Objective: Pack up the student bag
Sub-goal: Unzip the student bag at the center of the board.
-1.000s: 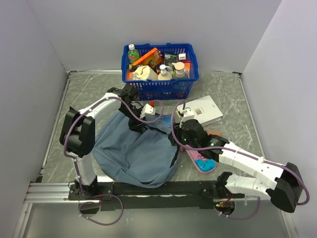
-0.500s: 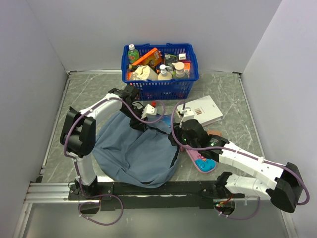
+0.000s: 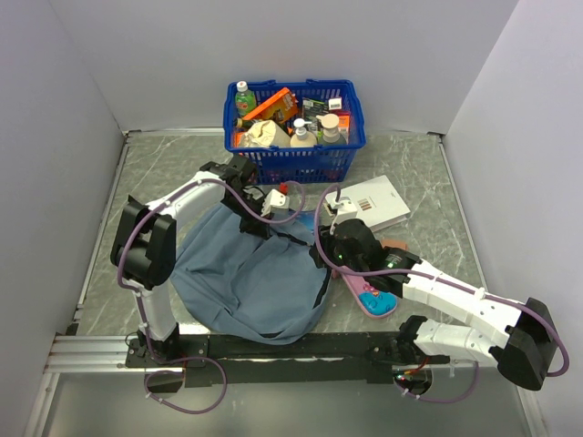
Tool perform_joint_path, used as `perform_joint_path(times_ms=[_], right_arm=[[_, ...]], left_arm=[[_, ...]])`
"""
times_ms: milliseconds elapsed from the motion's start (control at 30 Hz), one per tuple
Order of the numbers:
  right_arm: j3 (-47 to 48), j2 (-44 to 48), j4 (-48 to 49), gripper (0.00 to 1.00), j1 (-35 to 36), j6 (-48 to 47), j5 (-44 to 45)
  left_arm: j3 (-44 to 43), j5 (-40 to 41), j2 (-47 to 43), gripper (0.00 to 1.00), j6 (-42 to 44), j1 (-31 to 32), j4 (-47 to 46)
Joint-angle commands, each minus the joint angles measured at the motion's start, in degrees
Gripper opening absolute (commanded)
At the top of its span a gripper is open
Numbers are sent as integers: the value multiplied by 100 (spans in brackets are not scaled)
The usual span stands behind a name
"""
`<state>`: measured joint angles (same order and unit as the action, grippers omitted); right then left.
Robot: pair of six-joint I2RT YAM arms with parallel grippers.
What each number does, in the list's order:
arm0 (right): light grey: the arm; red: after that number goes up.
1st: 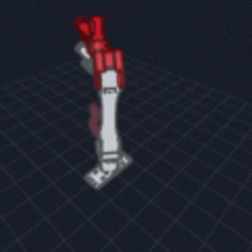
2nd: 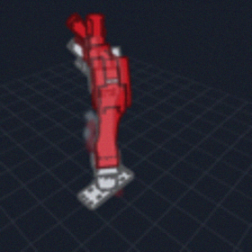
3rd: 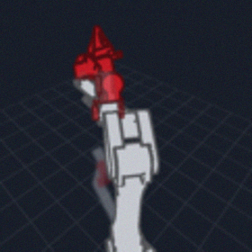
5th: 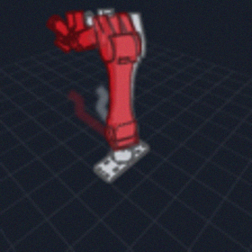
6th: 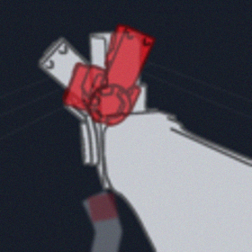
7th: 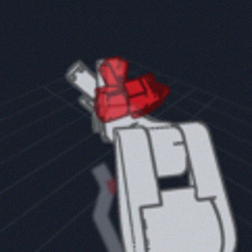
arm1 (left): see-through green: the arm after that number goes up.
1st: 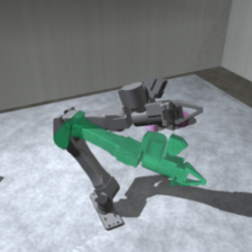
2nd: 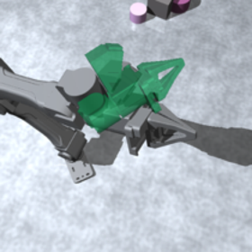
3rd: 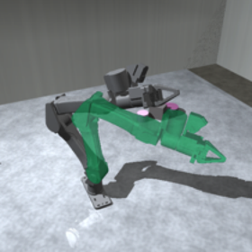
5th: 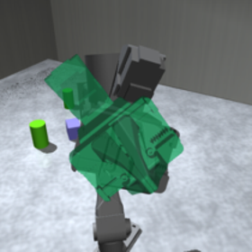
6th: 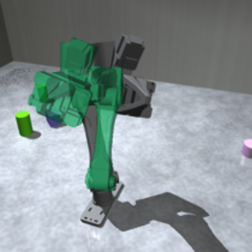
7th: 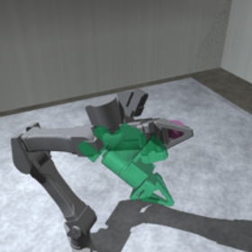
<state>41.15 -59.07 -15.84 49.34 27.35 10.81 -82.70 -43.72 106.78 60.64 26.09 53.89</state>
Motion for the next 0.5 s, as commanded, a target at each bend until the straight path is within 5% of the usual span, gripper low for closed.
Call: perform_joint_path(times_ms=[0, 333, 467], right_arm=[[139, -17, 151, 50, 14, -11, -35], [52, 45, 177, 50, 14, 16, -35], [34, 36, 177, 50, 14, 51, -26]], left_arm=[[-352, -426, -175, 15, -201, 81, -449], [-458, -444, -70, 22, -237, 177, -344], [-397, -339, -87, 18, -88, 178, -230]])
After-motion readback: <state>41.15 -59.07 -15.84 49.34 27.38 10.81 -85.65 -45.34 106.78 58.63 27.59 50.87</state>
